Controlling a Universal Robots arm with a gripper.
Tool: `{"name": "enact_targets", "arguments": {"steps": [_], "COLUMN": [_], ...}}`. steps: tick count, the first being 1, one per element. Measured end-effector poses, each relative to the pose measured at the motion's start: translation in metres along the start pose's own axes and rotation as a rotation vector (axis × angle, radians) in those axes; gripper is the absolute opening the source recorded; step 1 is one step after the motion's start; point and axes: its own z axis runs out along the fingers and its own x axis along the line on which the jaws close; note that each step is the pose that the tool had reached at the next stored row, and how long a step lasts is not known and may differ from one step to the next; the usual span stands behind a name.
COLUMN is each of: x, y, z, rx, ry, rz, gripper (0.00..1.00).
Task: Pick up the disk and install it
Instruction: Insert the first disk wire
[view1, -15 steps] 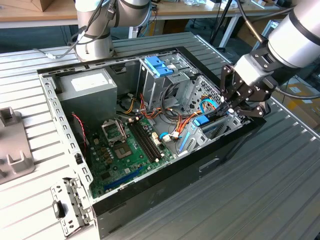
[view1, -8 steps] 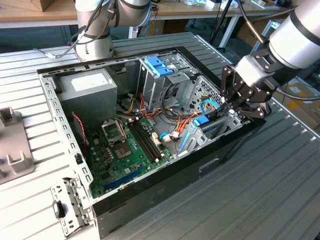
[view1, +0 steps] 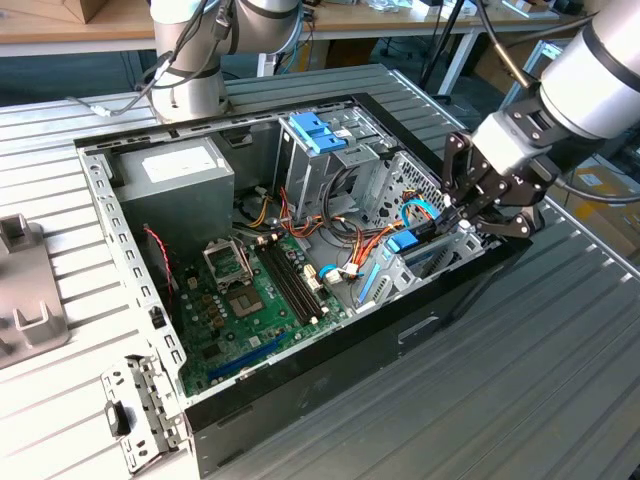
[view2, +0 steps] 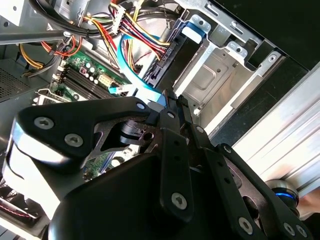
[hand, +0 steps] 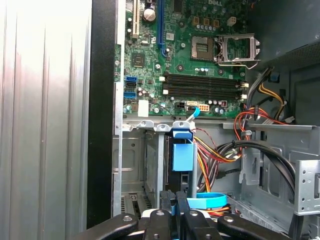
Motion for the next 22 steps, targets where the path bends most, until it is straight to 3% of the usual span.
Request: {"name": "enact_targets", "arguments": {"steps": [22], "x": [0.0054], "y": [0.0002], "z": [-0.0011], "rx": [0.0000], "ry": [0.0000], "rz": [0.000], "gripper": [0.16]}}
